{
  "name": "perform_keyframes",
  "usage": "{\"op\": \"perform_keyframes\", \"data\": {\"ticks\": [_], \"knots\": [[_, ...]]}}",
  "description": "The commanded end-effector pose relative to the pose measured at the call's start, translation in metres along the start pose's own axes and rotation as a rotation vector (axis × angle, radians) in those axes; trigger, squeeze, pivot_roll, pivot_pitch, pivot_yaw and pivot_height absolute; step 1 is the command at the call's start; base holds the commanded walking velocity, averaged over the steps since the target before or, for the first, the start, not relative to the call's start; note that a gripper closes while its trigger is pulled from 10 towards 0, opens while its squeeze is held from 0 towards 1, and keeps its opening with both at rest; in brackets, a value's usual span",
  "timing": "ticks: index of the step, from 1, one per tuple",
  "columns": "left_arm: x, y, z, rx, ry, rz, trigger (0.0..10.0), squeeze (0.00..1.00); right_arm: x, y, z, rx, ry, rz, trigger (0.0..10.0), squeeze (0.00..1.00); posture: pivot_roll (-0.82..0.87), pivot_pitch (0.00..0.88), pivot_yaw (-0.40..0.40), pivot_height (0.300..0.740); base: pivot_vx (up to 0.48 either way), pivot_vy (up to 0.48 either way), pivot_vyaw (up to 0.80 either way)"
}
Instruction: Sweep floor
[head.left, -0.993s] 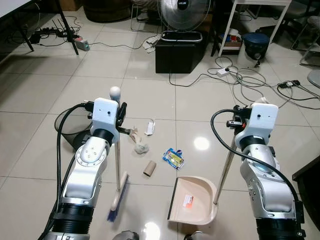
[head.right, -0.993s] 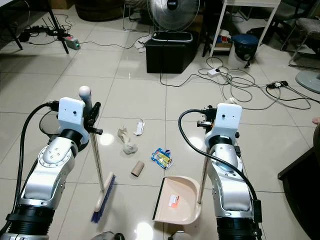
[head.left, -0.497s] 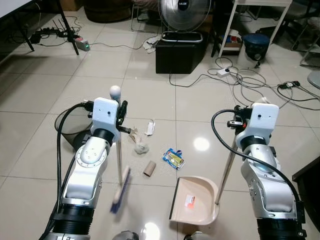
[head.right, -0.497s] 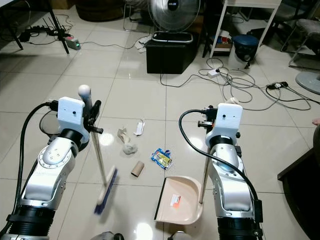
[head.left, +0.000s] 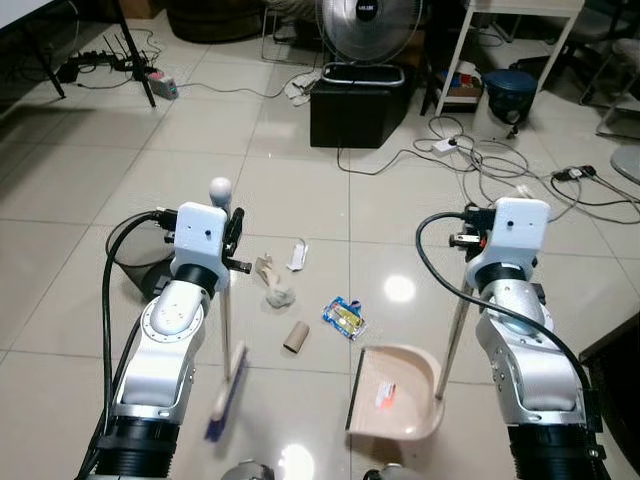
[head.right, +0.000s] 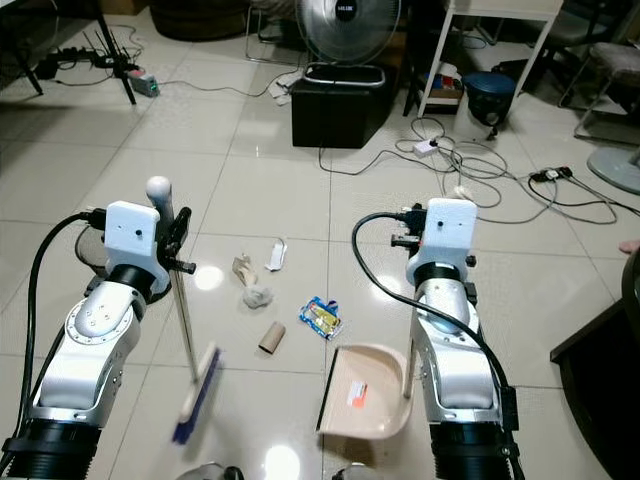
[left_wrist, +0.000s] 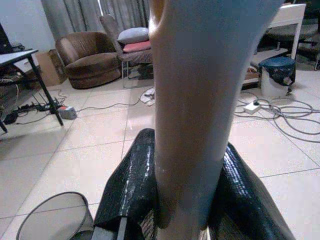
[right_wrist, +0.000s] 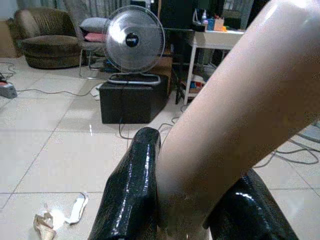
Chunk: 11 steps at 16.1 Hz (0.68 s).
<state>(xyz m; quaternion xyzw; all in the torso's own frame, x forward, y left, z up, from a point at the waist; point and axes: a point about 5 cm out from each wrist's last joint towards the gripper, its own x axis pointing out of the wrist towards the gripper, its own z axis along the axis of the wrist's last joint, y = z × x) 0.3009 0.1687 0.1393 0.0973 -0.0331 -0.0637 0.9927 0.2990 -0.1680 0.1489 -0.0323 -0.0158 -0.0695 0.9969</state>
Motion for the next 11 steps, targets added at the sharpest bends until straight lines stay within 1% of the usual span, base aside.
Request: {"op": "perform_keyframes", "data": {"ticks": [1,7,9,11], "knots": [[0.0013,0.001,0.0134,0.015,-0.065,0.008,10.0,0.0,0.0039,-0.0015,0.0101,-0.01,-0.053,-0.005,10.0,0.0,-0.12,0.056,-0.027,0.74,0.337,0.0,0.0],[0.0062,-0.0029,0.0175,0.021,-0.074,-0.03,10.0,0.0,0.0031,-0.0023,0.0103,-0.02,-0.066,-0.021,10.0,0.0,-0.13,0.095,0.009,0.74,0.361,0.0,0.0],[0.0089,-0.003,0.0162,0.023,-0.071,-0.033,10.0,0.0,0.0021,-0.0022,0.0082,-0.025,-0.058,-0.022,10.0,0.0,-0.13,0.107,0.018,0.74,0.392,0.0,0.0],[0.0083,-0.0028,0.0134,0.02,-0.064,-0.031,10.0,0.0,0.001,-0.0012,0.0071,-0.036,-0.058,-0.018,10.0,0.0,-0.14,0.103,0.025,0.74,0.398,0.0,0.0]]}}
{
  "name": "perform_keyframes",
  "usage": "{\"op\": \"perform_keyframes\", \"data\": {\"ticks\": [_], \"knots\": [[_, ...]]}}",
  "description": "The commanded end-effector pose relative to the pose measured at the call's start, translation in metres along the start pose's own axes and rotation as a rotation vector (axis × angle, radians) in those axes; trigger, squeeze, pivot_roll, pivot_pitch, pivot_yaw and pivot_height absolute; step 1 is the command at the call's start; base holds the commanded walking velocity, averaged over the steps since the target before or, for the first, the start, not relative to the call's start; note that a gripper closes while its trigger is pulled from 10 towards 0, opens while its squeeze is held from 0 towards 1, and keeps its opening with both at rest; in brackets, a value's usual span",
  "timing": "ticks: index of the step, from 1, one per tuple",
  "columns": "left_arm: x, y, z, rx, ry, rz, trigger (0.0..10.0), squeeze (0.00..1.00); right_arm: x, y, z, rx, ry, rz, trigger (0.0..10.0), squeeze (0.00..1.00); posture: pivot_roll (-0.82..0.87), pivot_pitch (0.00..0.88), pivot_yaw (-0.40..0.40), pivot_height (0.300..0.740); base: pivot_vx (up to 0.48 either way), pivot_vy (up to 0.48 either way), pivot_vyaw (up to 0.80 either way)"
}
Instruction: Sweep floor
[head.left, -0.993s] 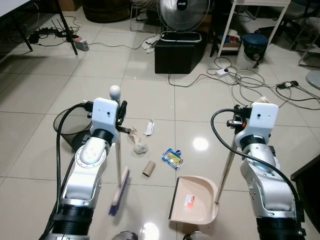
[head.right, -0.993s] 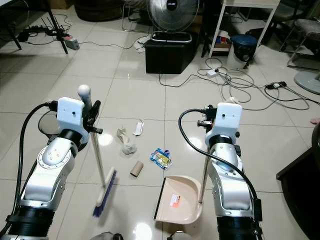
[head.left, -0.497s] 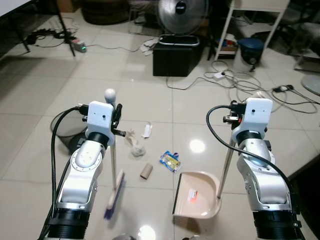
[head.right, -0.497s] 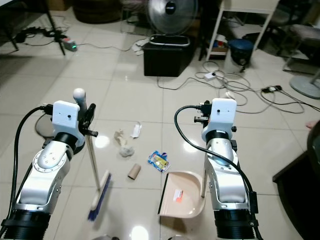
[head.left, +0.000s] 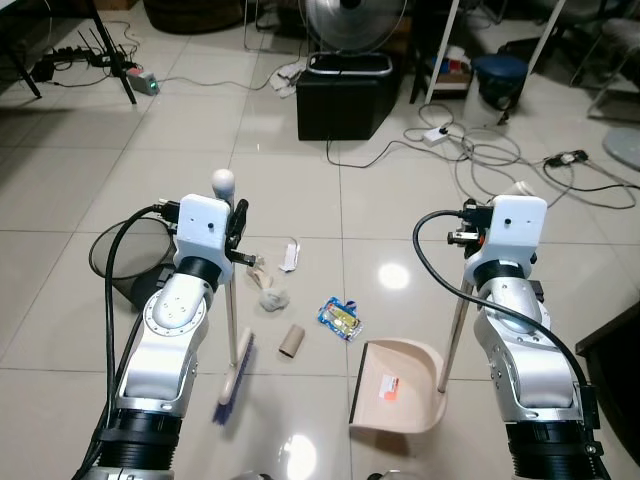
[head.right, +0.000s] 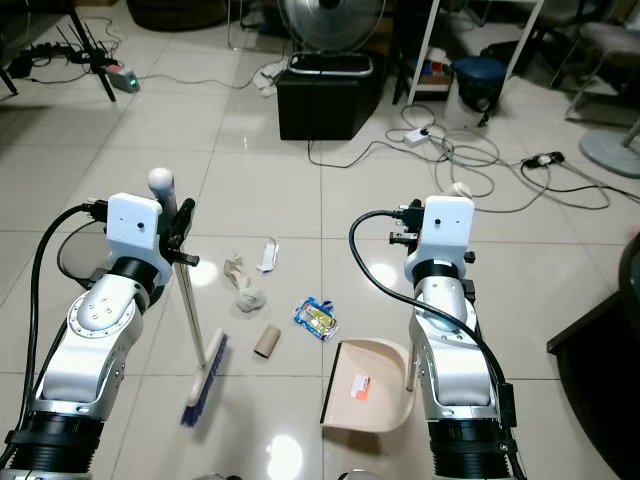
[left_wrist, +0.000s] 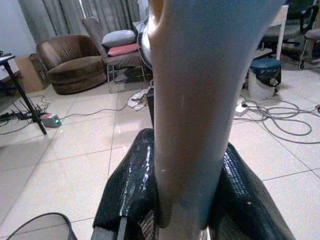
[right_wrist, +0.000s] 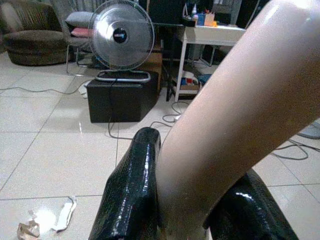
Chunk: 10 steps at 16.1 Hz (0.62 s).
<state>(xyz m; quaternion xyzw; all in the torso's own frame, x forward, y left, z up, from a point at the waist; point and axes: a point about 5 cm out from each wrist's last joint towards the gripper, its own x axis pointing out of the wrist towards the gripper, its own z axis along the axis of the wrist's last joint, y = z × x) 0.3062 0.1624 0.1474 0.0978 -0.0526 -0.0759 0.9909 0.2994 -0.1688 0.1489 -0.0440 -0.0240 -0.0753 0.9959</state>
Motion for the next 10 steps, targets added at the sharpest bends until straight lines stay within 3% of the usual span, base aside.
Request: {"op": "perform_keyframes", "data": {"ticks": [1,4,10], "knots": [[0.002,0.0003,0.0027,0.018,-0.017,-0.01,10.0,0.0,-0.0001,-0.0024,0.0061,0.013,-0.039,-0.016,10.0,0.0,-0.13,0.09,0.026,0.74,0.39,0.0,0.8],[0.0034,0.0005,0.0048,0.02,-0.021,-0.01,10.0,0.0,0.0009,-0.0034,0.0041,0.016,-0.038,-0.035,10.0,0.0,-0.11,0.088,0.022,0.74,0.394,0.0,0.75],[0.0042,-0.0055,0.0025,0.003,-0.019,-0.034,10.0,0.0,-0.0025,-0.0084,0.0006,0.048,-0.012,-0.061,10.0,0.0,-0.12,0.111,0.03,0.74,0.394,0.0,0.0]]}}
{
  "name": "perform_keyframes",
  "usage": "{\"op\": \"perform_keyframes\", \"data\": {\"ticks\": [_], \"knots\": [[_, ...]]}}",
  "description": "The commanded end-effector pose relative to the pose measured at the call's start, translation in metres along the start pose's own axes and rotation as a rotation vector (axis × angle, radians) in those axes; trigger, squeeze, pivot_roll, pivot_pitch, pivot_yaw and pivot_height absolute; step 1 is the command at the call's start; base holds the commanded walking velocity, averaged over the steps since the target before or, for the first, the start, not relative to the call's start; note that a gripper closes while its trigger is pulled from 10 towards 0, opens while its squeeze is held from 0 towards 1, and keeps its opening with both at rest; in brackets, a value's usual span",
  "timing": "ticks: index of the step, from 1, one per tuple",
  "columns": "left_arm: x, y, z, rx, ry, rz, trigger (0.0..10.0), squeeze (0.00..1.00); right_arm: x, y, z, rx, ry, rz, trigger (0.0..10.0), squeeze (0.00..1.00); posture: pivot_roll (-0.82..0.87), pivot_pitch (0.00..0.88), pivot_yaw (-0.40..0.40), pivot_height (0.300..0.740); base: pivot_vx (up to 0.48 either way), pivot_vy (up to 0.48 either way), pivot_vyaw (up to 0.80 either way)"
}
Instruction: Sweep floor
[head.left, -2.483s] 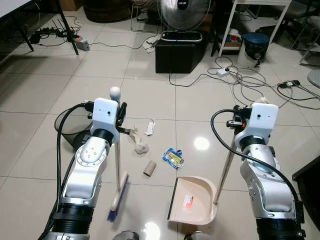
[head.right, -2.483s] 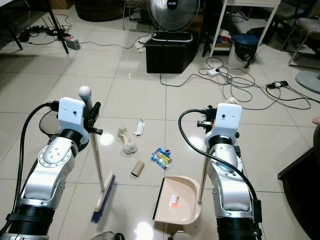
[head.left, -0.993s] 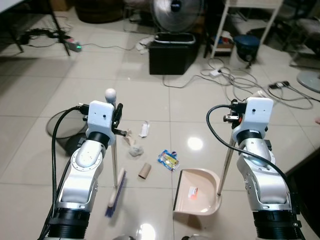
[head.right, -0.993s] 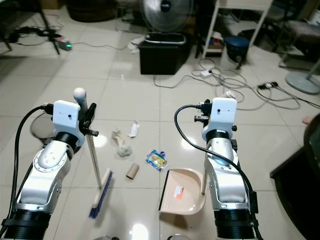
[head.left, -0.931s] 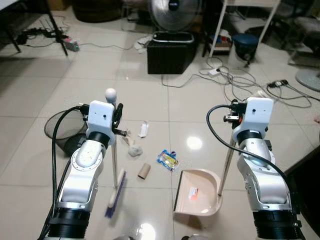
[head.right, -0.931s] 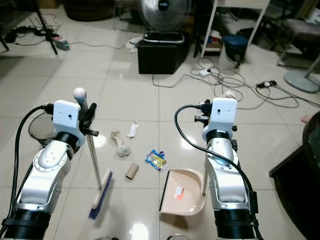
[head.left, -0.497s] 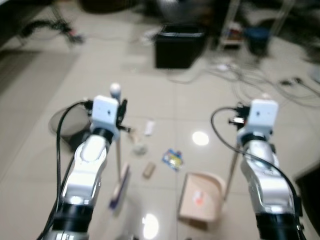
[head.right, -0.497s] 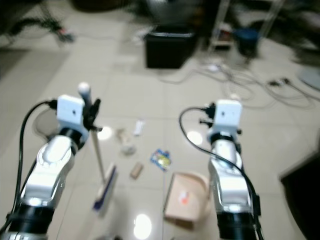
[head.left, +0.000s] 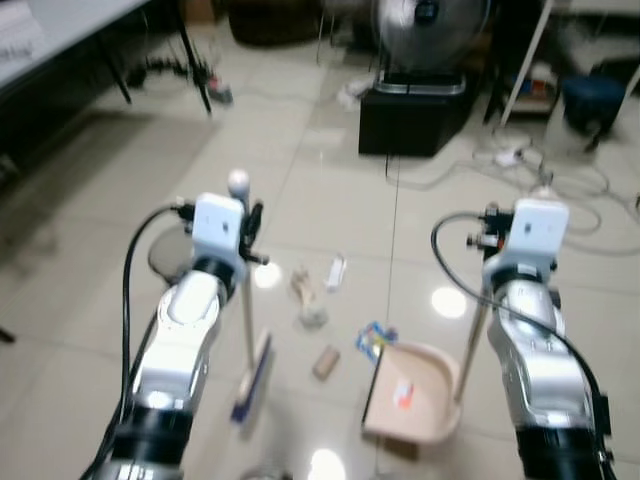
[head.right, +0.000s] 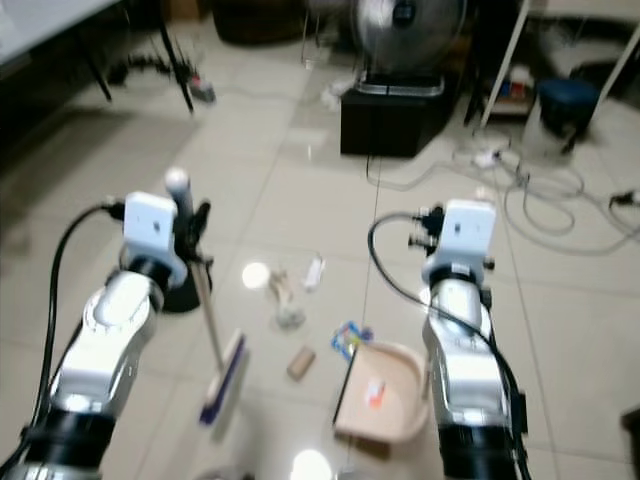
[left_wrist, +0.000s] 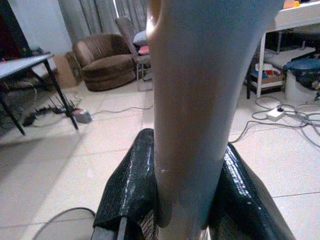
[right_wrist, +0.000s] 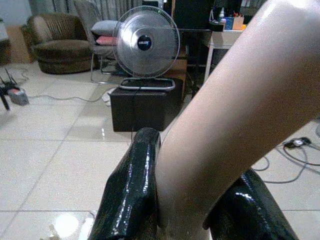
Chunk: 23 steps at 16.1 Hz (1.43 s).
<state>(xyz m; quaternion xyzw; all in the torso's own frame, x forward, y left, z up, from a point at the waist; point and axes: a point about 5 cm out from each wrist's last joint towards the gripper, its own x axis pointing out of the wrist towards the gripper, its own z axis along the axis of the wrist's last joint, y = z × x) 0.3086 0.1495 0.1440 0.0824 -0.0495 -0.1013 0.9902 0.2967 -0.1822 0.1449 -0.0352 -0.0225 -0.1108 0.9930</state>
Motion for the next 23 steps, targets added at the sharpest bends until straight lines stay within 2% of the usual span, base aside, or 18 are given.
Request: {"op": "perform_keyframes", "data": {"ticks": [1,3,13,16,18,21,23], "knots": [[0.0,0.007,0.004,0.037,-0.017,0.013,10.0,0.0,-0.002,0.005,0.005,0.043,-0.012,0.014,10.0,0.0,-0.12,0.114,0.03,0.74,0.394,0.0,-0.8],[0.0,0.007,0.004,0.038,-0.017,0.013,10.0,0.0,-0.003,0.007,0.004,0.044,-0.013,0.025,10.0,0.0,-0.12,0.115,0.029,0.74,0.39,0.0,-0.8],[-0.008,0.012,0.001,0.04,-0.001,0.035,10.0,0.0,0.0,0.015,0.002,0.023,-0.003,0.074,10.0,0.0,-0.1,0.129,0.006,0.74,0.378,0.0,0.0],[-0.013,0.013,-0.006,0.047,0.037,0.034,10.0,0.0,0.0,0.018,0.0,0.019,-0.013,0.105,10.0,0.0,-0.1,0.143,0.003,0.74,0.0,0.0,0.0],[-0.016,0.014,-0.012,0.041,0.057,0.041,10.0,0.0,-0.002,0.021,-0.001,0.077,-0.054,0.134,10.0,0.0,-0.09,0.167,0.004,0.74,0.0,0.0,0.0],[-0.018,0.012,-0.02,0.046,0.068,0.049,10.0,0.0,-0.002,0.019,-0.008,0.051,-0.048,0.142,10.0,0.0,-0.09,0.206,0.002,0.74,0.0,0.0,0.0],[-0.022,0.01,-0.023,0.041,0.027,0.086,10.0,0.0,0.001,0.018,-0.014,0.02,-0.049,0.135,10.0,0.0,-0.09,0.234,-0.002,0.74,0.0,0.0,0.0]]}}
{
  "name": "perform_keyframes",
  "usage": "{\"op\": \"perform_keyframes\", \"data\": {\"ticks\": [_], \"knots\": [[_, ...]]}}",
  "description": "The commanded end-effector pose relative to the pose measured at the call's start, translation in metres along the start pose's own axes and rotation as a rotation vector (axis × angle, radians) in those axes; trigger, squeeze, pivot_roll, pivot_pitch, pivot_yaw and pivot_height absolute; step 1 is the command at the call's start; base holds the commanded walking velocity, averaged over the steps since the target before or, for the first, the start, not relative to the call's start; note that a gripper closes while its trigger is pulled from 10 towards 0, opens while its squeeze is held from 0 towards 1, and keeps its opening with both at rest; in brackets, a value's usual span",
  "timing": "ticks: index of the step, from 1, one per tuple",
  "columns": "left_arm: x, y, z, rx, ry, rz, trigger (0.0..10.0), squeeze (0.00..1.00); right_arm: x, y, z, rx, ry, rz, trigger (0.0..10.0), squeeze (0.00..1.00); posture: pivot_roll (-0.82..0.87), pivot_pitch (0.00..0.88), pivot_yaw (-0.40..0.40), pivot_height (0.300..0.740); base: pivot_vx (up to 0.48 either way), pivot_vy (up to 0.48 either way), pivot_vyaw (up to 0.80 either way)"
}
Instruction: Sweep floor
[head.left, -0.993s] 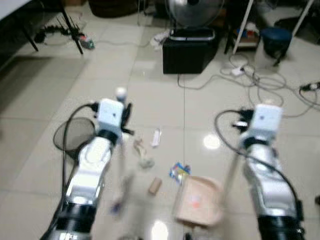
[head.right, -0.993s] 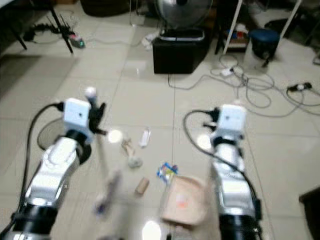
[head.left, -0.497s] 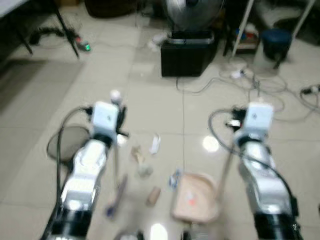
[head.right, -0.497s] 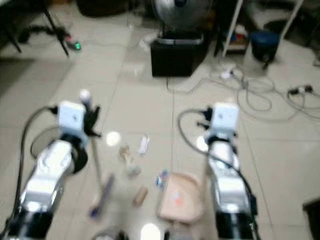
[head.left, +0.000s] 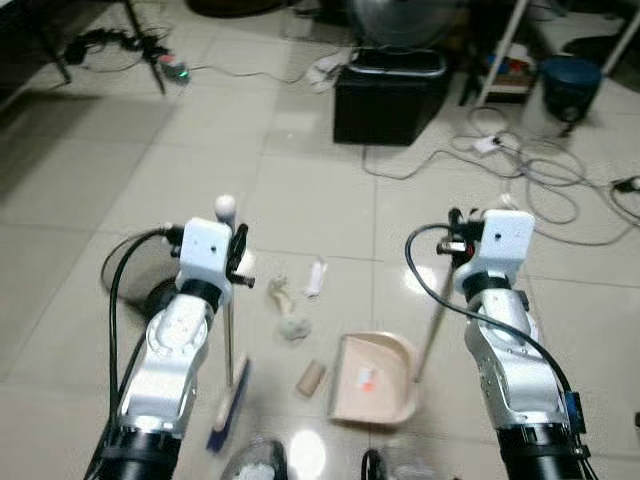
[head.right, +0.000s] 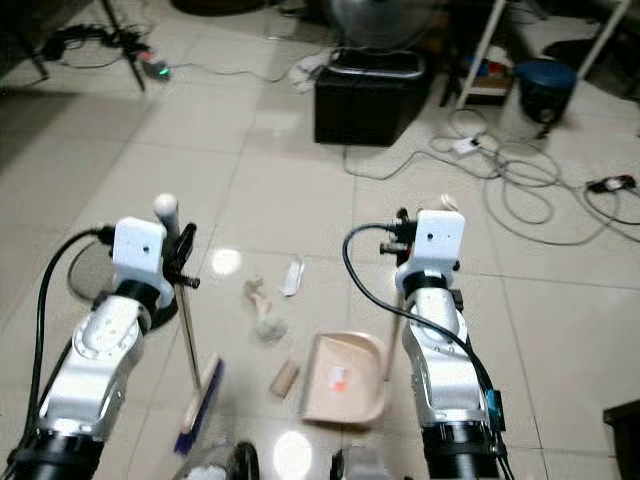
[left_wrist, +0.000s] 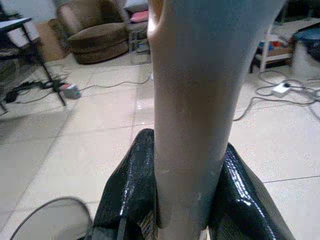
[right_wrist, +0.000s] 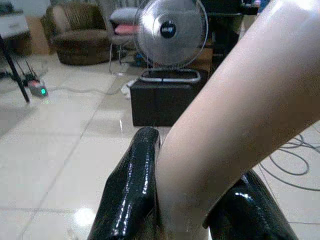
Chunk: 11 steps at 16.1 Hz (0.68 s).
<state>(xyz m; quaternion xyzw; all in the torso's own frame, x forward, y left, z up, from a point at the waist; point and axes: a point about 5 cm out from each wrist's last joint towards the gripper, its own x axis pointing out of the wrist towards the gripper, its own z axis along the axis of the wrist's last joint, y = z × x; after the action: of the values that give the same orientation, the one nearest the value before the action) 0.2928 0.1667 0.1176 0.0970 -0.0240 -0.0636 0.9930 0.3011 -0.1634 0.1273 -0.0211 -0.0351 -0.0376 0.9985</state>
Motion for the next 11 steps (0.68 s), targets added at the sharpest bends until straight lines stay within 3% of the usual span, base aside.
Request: {"op": "perform_keyframes", "data": {"ticks": [1,3,8,11], "knots": [[-0.002,0.002,0.005,0.005,-0.059,0.034,10.0,0.0,0.002,-0.002,0.003,-0.013,-0.032,-0.01,10.0,0.0,-0.09,0.246,-0.002,0.74,0.0,0.0,0.0],[-0.001,0.005,0.01,-0.103,-0.145,0.069,10.0,0.0,0.013,0.002,0.01,-0.001,-0.1,-0.016,10.0,0.0,-0.09,0.283,-0.014,0.74,0.0,0.0,0.0],[0.004,-0.007,0.0,-0.114,-0.168,0.051,10.0,0.0,0.021,0.022,0.006,-0.034,-0.149,0.067,10.0,0.0,-0.09,0.316,-0.017,0.74,0.0,0.0,0.0],[0.009,-0.021,-0.009,-0.1,-0.146,-0.002,10.0,0.0,0.021,0.043,-0.004,-0.094,-0.133,0.146,10.0,0.0,-0.1,0.321,-0.012,0.74,0.0,0.0,0.0]]}}
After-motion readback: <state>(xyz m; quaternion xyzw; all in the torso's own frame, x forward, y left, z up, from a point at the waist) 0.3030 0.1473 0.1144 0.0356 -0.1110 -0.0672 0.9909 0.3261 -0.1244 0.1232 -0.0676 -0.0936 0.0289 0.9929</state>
